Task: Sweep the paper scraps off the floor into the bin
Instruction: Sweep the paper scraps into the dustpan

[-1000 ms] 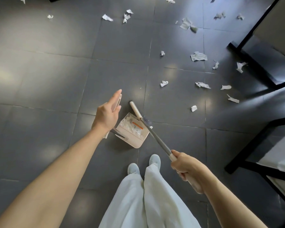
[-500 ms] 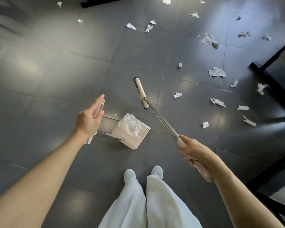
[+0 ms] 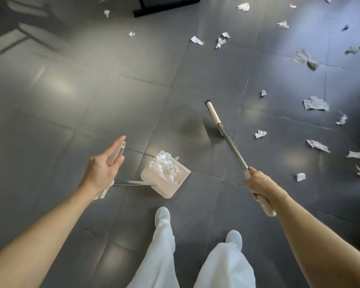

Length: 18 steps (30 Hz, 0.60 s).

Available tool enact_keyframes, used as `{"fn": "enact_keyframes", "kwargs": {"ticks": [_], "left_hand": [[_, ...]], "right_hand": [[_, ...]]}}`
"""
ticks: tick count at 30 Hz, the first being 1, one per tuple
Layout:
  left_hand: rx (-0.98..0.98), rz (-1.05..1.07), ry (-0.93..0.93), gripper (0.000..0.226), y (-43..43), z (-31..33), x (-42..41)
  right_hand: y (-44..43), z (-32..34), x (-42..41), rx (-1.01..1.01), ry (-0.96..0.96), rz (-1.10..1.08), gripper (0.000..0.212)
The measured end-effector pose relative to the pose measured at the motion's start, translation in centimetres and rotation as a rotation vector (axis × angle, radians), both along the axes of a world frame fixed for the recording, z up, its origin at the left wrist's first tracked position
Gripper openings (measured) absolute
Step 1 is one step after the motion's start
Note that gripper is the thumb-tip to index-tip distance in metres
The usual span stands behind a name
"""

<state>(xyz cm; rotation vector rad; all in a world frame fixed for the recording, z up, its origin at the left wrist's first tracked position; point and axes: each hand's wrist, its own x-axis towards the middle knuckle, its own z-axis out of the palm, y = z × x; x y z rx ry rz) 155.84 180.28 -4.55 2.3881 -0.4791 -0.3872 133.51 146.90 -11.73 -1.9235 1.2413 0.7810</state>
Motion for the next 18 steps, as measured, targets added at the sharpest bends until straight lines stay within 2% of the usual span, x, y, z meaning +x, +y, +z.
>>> {"fn": "enact_keyframes", "kwargs": {"ticks": [3,5,8,11,18], "left_hand": [[0.007,-0.002,0.028,0.082,3.5,-0.3,3.4],[0.011,-0.009,0.051,0.084,4.9,-0.4,5.4],[0.017,-0.04,0.058,0.073,5.6,-0.9,7.8],[0.023,-0.066,0.062,0.055,5.5,-1.6,9.2],[-0.042,-0.072,0.054,0.054,5.6,-1.3,8.8]], "right_hand": [[4.5,-0.3,3.2,0.059,0.0,0.011,0.034],[7.4,0.0,4.4,0.122,0.004,0.017,0.036],[11.4,1.7,5.6,0.192,0.038,0.017,0.03],[15.2,3.5,6.8,0.253,0.056,0.046,0.043],[19.1,5.6,7.8,0.467,0.072,-0.043,0.039]]}}
